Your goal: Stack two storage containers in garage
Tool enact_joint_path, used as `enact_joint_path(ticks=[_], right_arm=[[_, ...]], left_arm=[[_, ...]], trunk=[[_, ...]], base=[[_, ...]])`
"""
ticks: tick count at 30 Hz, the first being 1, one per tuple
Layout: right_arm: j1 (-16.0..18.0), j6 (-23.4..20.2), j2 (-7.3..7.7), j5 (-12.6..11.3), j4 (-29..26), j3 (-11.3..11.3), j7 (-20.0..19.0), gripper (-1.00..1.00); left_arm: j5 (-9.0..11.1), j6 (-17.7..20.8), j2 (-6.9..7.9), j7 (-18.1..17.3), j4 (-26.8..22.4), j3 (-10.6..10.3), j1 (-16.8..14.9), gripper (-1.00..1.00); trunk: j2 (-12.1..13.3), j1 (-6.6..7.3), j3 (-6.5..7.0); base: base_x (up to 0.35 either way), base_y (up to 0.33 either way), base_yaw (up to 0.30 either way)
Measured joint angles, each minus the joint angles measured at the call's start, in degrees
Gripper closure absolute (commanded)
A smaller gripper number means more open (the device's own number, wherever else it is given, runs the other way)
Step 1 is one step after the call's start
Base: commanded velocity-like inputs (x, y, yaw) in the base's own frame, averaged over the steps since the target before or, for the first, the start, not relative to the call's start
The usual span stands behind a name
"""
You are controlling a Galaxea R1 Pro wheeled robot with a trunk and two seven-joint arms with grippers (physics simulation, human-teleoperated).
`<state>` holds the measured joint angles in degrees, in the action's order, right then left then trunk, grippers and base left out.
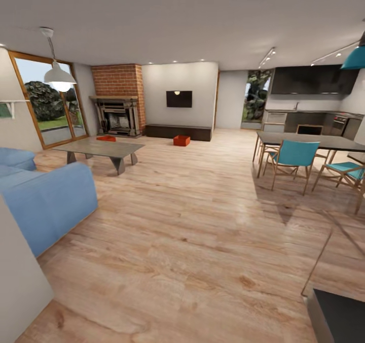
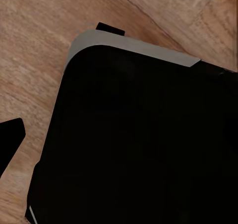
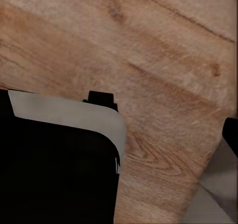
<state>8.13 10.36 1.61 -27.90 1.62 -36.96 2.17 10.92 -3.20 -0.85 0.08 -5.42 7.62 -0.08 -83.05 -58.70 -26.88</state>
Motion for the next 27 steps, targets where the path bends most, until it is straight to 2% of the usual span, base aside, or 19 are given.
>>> enact_joint_path(ticks=[11, 27], right_arm=[[0.00, -0.57, -0.67, 0.03, -0.01, 0.09, 0.01, -1.00], [0.00, -0.53, -0.70, 0.04, 0.00, 0.10, 0.01, -1.00]], left_arm=[[0.00, -0.06, 0.00, 0.00, 0.00, 0.04, 0.00, -1.00], [0.00, -0.12, -0.25, 0.00, 0.00, 0.09, 0.00, -1.00]], trunk=[[0.00, 0.00, 0.00], [0.00, 0.00, 0.00]], base=[[0.323, 0.000, 0.005], [0.323, 0.000, 0.000]])
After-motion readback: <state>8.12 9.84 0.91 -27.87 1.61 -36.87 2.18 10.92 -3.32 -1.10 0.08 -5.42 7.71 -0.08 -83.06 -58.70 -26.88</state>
